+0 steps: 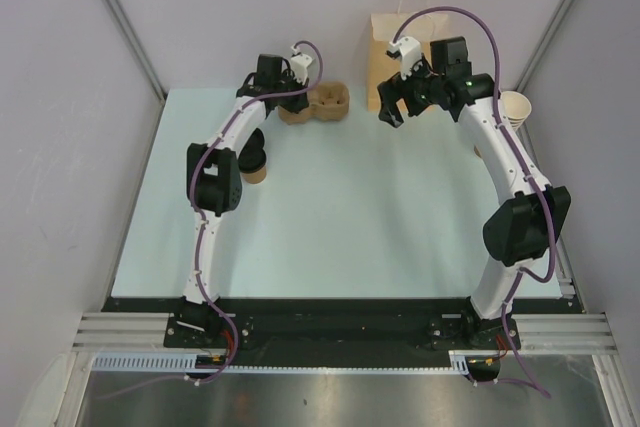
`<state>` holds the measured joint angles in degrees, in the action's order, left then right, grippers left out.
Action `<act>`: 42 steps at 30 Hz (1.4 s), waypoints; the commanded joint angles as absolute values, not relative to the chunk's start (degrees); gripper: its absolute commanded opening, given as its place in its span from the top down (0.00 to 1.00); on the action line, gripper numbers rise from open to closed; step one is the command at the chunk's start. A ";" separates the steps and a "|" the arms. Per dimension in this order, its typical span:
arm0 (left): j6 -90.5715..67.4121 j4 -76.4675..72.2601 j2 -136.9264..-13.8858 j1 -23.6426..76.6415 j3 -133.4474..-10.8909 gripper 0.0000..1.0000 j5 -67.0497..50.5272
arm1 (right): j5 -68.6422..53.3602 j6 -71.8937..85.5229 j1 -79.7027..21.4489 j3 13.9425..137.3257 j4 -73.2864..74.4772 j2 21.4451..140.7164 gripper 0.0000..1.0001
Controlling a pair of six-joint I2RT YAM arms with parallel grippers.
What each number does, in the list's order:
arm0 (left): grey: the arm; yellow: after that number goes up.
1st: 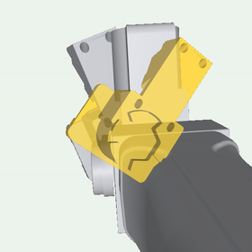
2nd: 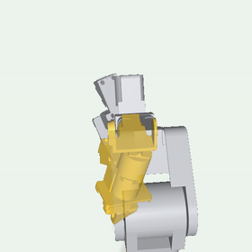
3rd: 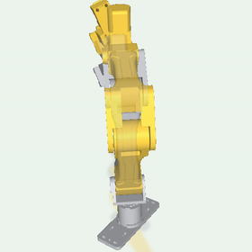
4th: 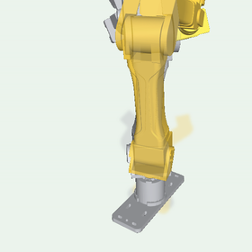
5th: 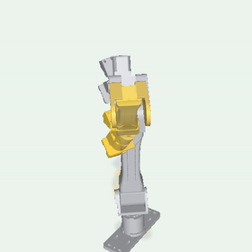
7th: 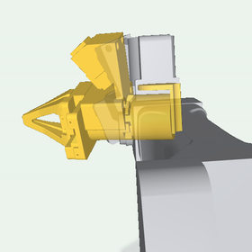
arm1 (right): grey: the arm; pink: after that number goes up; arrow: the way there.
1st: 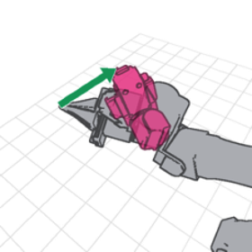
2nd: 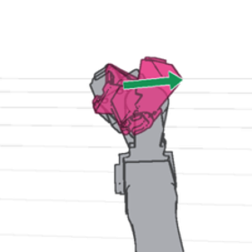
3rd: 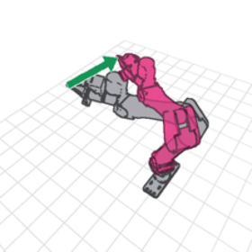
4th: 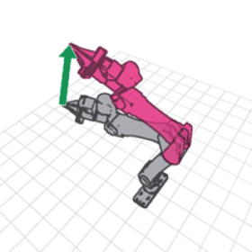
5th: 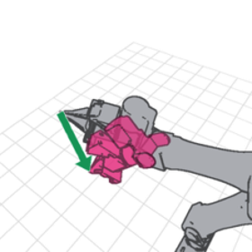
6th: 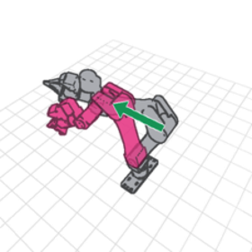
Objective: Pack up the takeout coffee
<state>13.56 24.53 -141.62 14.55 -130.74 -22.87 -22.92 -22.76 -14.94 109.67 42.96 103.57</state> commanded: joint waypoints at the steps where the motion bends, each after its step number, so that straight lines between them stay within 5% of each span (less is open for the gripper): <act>1: 11.87 23.03 -141.15 14.41 -133.68 0.97 -25.31 | -22.50 -23.20 -15.47 112.59 42.54 103.97 0.00; 32: 14.67 19.33 -126.23 15.29 -131.75 1.00 -26.45 | -22.32 -22.07 -16.00 116.36 41.93 104.68 0.00; 42: 25.30 26.89 -104.37 17.93 -106.12 1.00 -32.33 | -25.92 -18.55 -11.69 117.34 41.57 100.64 0.00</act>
<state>18.52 22.98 -117.03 16.36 -116.03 -27.00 -23.83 -20.75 -13.98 115.52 42.76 104.47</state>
